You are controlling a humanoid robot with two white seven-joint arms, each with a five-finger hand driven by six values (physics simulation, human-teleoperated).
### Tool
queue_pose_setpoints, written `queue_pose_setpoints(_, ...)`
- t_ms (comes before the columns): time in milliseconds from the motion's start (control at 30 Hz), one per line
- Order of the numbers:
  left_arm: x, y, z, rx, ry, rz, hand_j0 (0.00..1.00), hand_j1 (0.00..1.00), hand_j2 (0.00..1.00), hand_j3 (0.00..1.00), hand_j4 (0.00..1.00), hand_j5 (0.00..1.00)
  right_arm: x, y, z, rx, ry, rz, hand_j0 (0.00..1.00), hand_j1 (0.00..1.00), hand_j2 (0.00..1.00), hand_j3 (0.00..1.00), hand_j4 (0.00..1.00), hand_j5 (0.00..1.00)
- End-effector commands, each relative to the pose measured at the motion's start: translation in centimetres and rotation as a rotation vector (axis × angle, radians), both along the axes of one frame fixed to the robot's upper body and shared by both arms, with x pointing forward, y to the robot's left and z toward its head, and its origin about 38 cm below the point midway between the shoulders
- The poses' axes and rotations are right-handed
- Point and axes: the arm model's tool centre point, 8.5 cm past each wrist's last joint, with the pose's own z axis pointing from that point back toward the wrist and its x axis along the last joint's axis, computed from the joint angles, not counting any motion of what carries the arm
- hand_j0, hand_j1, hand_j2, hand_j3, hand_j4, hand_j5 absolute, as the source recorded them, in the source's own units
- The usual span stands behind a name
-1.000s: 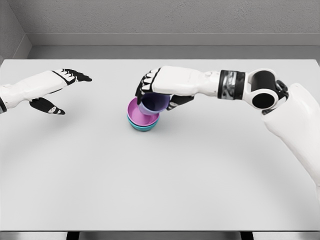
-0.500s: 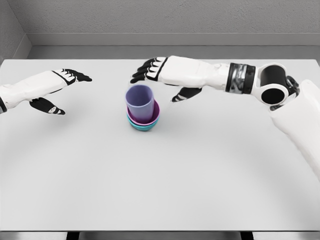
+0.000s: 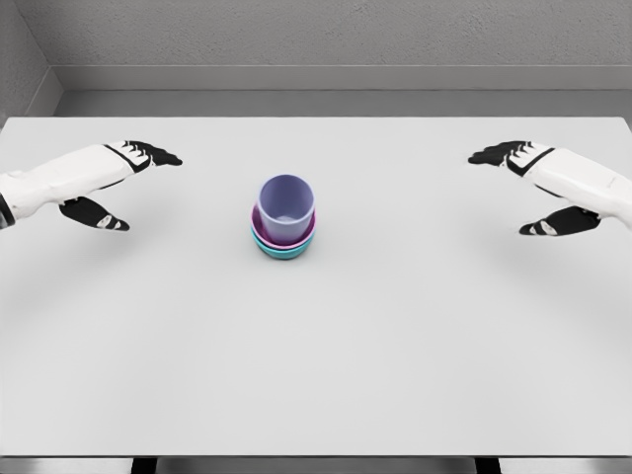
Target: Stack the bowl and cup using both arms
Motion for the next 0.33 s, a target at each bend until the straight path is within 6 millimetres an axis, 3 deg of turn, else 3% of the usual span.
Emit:
queue_pose_setpoints(0, 0.05, 0.17, 0.12, -0.009, -0.001, 0.007, 1.00, 1.00, 1.00, 1.00, 1.00, 1.00, 0.02, -0.45, 0.62, 0.009, -0.012, -0.011, 1.00, 1.00, 1.00, 1.00, 1.00, 1.00)
queue_pose_setpoints(300, -0.23, 0.38, -0.71, -0.005, 0.020, 0.013, 1.00, 1.00, 1.00, 1.00, 1.00, 1.00, -0.17, -0.05, 0.17, 0.010, -0.003, -0.002, 1.00, 1.00, 1.00, 1.00, 1.00, 1.00)
